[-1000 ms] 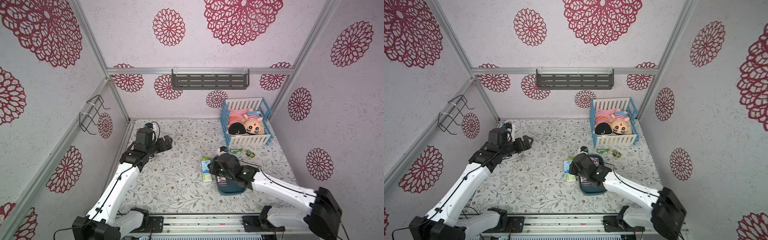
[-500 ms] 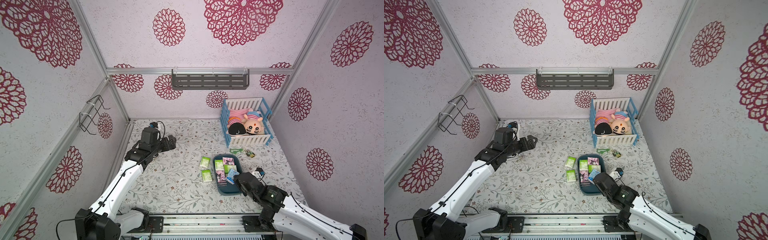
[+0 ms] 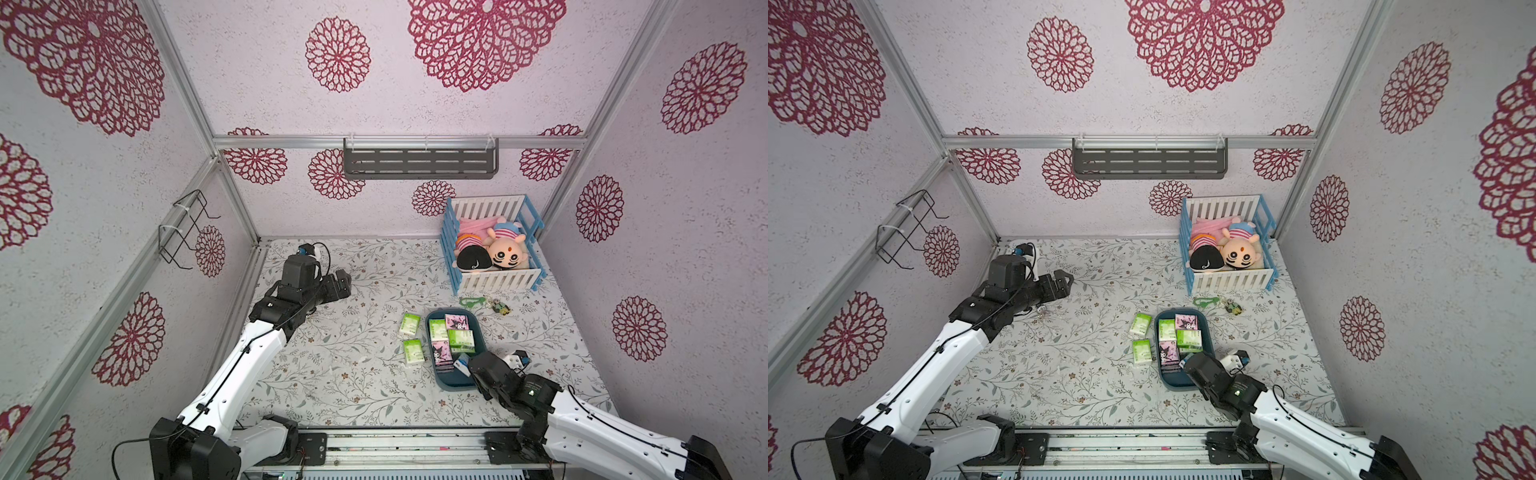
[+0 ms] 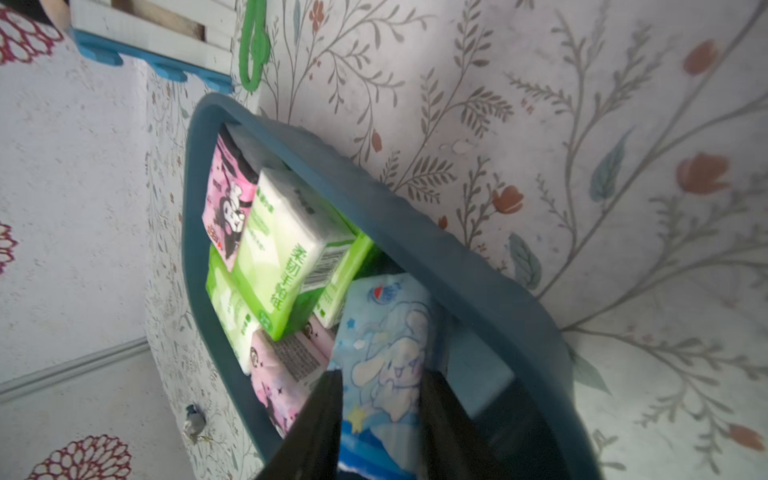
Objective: Put the pocket tissues into the storage box
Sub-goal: Place the pocket tissues in the storage box.
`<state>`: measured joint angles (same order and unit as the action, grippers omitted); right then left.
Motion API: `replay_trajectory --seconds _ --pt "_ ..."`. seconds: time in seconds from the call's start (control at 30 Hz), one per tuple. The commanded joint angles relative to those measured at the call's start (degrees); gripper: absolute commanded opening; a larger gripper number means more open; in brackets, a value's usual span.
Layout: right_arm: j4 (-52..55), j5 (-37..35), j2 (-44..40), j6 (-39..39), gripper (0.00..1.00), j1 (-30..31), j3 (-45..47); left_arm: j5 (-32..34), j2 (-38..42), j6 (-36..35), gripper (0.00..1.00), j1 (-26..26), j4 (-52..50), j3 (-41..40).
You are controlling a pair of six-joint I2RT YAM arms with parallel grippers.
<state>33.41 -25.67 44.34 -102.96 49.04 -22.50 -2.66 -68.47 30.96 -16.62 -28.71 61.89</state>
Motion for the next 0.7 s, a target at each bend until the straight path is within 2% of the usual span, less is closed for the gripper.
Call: replay_trajectory --seconds 0.0,0.17,0.27,0.43,0.5,0.57,0.67 --pt "-1.6 -1.3 0.8 2.1 0.42 0.3 -2.8 0.7 1.1 -1.2 0.97 -0.5 0.4 0.9" --pt "0.7 -0.6 2.0 9.1 0.43 0.4 -5.6 0.9 0.9 -1.4 0.97 -0.5 0.4 0.9" --pt "6.2 -0.8 2.7 14.8 0.43 0.3 -8.5 0.9 0.9 -1.6 0.97 -0.5 -0.3 1.1" --pt "13.0 -0.5 4.3 29.0 0.42 0.0 -14.6 1.7 0.9 -2.6 0.97 -0.4 -0.9 1.8" --pt "14.4 0.9 6.6 34.6 0.41 -0.4 -17.4 1.7 0.5 -2.7 0.97 -0.4 -1.1 2.5" --pt "11.3 5.4 8.8 42.7 0.40 -0.4 -18.1 1.4 0.1 -2.7 0.97 -0.4 -0.9 2.9" --pt "10.9 9.9 13.2 47.7 0.39 -0.4 -18.4 1.0 -0.4 -2.2 0.97 -0.4 -0.6 3.2"
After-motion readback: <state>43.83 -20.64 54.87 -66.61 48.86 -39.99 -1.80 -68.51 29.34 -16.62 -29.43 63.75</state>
